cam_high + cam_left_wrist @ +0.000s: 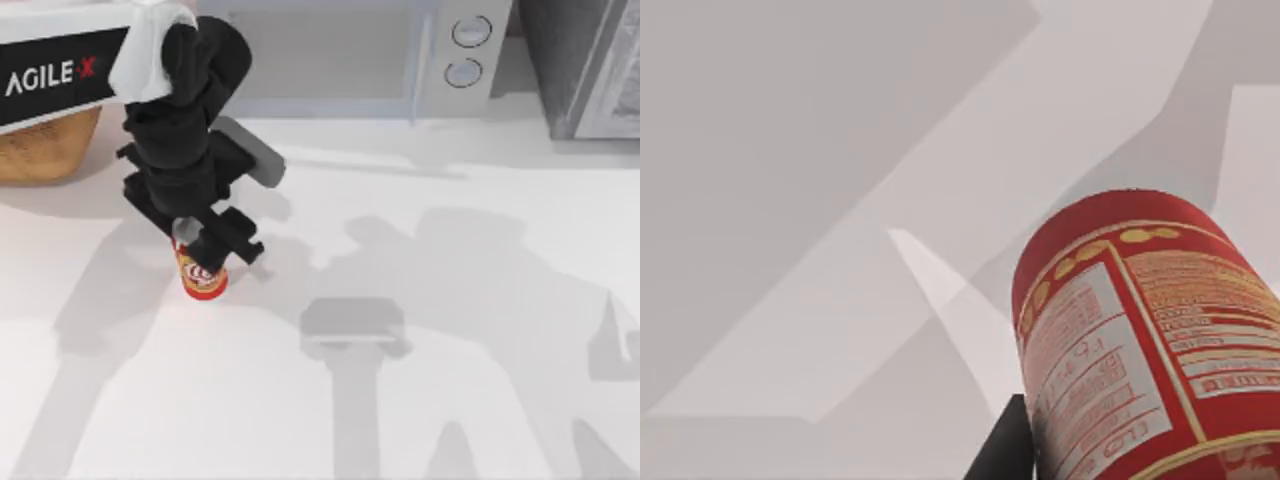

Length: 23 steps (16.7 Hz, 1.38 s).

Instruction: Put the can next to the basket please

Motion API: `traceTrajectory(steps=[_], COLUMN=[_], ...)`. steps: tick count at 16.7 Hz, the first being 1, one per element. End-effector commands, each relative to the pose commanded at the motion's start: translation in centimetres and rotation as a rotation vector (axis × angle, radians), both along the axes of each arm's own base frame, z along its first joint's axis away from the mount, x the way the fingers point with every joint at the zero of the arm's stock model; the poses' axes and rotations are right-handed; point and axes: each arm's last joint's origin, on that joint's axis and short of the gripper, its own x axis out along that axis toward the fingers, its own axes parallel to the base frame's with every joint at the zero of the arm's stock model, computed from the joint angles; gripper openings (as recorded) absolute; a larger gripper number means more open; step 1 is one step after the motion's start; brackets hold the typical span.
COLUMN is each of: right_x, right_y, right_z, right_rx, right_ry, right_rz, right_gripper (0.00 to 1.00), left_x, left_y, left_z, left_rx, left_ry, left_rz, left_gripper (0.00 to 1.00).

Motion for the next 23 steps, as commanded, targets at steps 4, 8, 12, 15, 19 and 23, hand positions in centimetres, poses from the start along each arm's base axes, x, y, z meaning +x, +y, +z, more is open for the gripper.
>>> traceTrajectory(steps=[4, 8, 12, 15, 19, 23], right_x=[0.0, 0.0, 0.0, 0.0, 0.0, 0.0], right_y=[0.0, 0.0, 0.0, 0.0, 0.0, 0.0], right_z=[0.0, 0.0, 0.0, 0.0, 0.0, 0.0], right_rx=[0.0, 0.0, 0.0, 0.0, 0.0, 0.0], right_ry=[0.0, 0.0, 0.0, 0.0, 0.0, 0.0], right_rz=[0.0, 0.0, 0.0, 0.0, 0.0, 0.0], right_gripper=[1.0, 1.0, 1.0, 1.0, 1.0, 1.0], left_x=[0.0, 0.1, 1.1, 1.5, 1.1, 0.7], left_y=[0.0, 0.5, 6.2, 13.0, 22.6, 30.0], left_z=[0.0, 0.4, 3.1, 5.7, 6.6, 4.9], left_rx=[0.0, -0.008, -0.063, -0.1, -0.084, -0.025], left_ry=[0.0, 0.001, 0.014, 0.005, -0.007, -0.028], left_rz=[0.0, 0.006, 0.1, 0.236, 0.482, 0.708], left_gripper=[0.0, 0.0, 0.0, 0.0, 0.0, 0.0])
